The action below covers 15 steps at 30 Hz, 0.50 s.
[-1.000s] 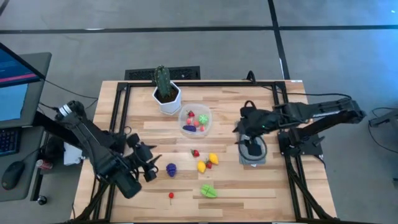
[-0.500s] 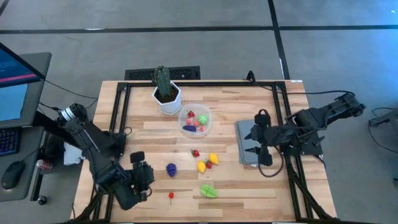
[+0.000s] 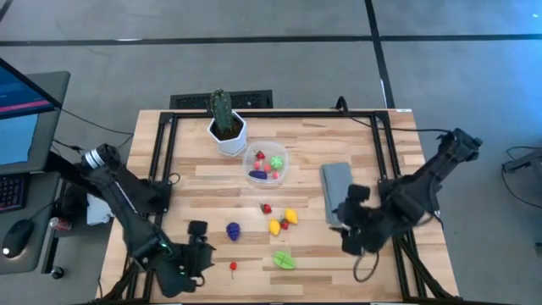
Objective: Pick and placing Produce into tupperware
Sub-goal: Put the red cherry into the transparent bin
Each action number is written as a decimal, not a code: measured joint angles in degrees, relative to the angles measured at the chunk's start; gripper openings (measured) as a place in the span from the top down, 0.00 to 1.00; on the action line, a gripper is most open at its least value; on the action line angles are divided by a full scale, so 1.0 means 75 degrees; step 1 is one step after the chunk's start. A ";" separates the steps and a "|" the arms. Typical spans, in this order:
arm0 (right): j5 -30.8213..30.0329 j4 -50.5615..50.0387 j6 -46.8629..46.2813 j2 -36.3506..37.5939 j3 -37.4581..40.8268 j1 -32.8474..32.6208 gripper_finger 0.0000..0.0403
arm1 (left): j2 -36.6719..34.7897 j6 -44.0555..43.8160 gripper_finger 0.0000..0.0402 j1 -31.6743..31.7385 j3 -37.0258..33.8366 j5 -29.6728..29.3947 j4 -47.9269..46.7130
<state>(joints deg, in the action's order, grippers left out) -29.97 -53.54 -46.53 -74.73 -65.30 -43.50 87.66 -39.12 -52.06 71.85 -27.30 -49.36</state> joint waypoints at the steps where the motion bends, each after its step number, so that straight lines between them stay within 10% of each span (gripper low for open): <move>1: -0.0043 0.0011 -0.0252 -0.0091 -0.0004 -0.0176 0.35 | 0.0170 0.0306 0.55 0.0095 0.0000 0.0229 0.0261; 6: -0.0661 -0.0002 -0.1975 -0.0477 -0.0009 -0.1360 0.35 | 0.1198 0.1472 0.55 0.0535 0.0000 0.1721 0.1300; 15: -0.1473 -0.0223 -0.4878 -0.1235 -0.0006 -0.2880 0.35 | 0.1579 0.1876 0.55 0.0664 0.0000 0.1592 0.1163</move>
<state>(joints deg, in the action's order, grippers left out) -41.02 -55.22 -83.12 -84.00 -65.34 -65.10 99.50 -25.05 -47.08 71.85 -15.36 -40.64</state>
